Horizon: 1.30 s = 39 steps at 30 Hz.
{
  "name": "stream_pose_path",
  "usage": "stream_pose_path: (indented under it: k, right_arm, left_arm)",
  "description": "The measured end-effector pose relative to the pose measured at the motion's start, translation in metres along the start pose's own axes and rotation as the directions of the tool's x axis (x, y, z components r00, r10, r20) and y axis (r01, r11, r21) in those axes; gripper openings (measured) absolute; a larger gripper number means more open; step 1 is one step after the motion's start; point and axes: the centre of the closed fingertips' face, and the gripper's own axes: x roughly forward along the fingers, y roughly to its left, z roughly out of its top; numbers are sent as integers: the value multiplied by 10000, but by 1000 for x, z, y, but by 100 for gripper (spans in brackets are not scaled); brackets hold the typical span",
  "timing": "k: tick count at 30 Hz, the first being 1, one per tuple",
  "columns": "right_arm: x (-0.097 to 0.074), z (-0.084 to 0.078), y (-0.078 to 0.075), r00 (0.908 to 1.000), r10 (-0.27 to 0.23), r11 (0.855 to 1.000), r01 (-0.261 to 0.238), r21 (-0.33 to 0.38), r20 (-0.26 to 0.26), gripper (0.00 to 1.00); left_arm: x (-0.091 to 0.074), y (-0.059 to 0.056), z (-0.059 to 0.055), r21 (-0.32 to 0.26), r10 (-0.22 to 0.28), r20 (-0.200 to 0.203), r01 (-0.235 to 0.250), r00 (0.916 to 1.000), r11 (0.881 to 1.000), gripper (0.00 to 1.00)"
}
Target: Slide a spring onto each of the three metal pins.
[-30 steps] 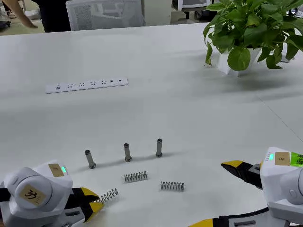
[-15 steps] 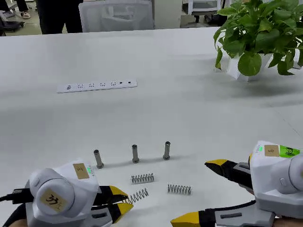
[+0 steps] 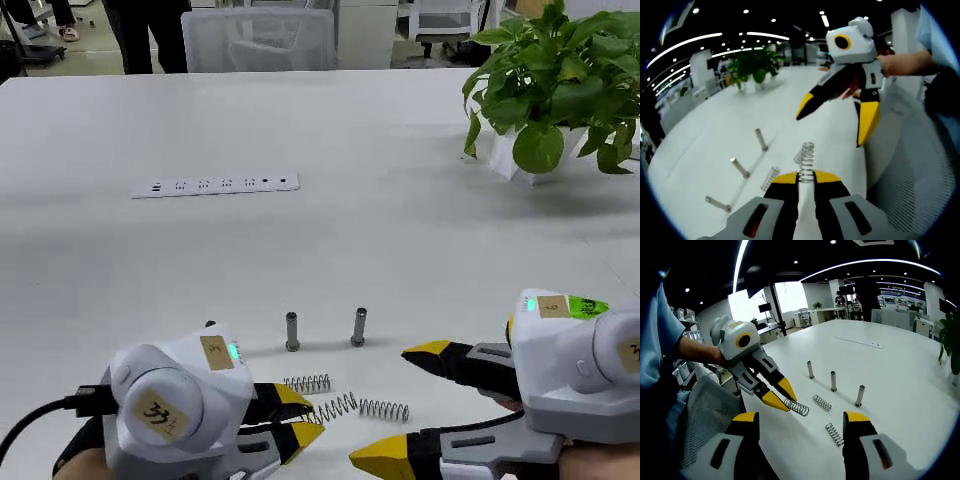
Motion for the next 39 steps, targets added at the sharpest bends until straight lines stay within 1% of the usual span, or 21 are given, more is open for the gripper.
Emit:
stream_pose_path:
  k: [2,6,7,9,10,13,16,18,19,21,25,28,37,39]
  right_arm:
    - [-1,0,2,9997,244,9997,-244,38,33,57]
    - [-1,2,8,9966,826,9965,-826,129,32,44]
    - [-1,1,11,9943,1069,9943,-1069,13,-5,40]
    - [0,-2,13,9910,1331,9911,-1332,-82,-109,32]
    - [0,-3,13,9907,1356,9907,-1357,-79,-137,31]
    - [1,-7,16,9853,1663,9858,-1671,-184,-379,30]
    - [1,-9,19,9801,1923,9804,-1941,-345,-491,25]
    - [1,-9,22,9770,2063,9772,-2085,-392,-538,24]
    - [1,-10,25,9729,2233,9732,-2259,-423,-593,23]
    - [2,-11,28,9694,2369,9692,-2404,-527,-647,18]
    - [3,-13,29,9674,2413,9678,-2457,-551,-767,16]
    - [4,-13,30,9665,2456,9663,-2502,-608,-748,12]
    - [2,-11,33,9658,2463,9649,-2523,-737,-810,12]
    - [1,-9,34,9670,2385,9650,-2464,-902,-898,12]
  left_arm:
    - [0,-4,2,187,-211,9,211,9998,9996,10]
    - [-2,-9,5,464,-460,73,456,9989,9979,10]
    - [-2,-10,6,545,-545,127,537,9984,9971,10]
    - [-3,-12,6,640,-668,133,658,9977,9958,10]
    - [-4,-12,6,676,-703,143,692,9974,9953,10]
    - [-6,-16,6,861,-914,168,896,9957,9922,10]
    - [-8,-19,5,955,-1177,128,1160,9930,9886,10]
    - [-9,-21,5,1004,-1284,114,1267,9917,9868,10]
    - [-10,-24,4,1104,-1426,112,1405,9897,9839,10]
    - [-11,-25,4,1205,-1484,122,1459,9888,9819,10]
    - [-13,-27,5,1271,-1595,215,1555,9870,9796,10]
    - [-13,-29,6,1291,-1668,250,1623,9857,9783,10]
    - [-12,-30,3,1237,-1653,144,1623,9861,9790,10]
    - [-12,-31,4,1221,-1644,169,1612,9862,9793,10]
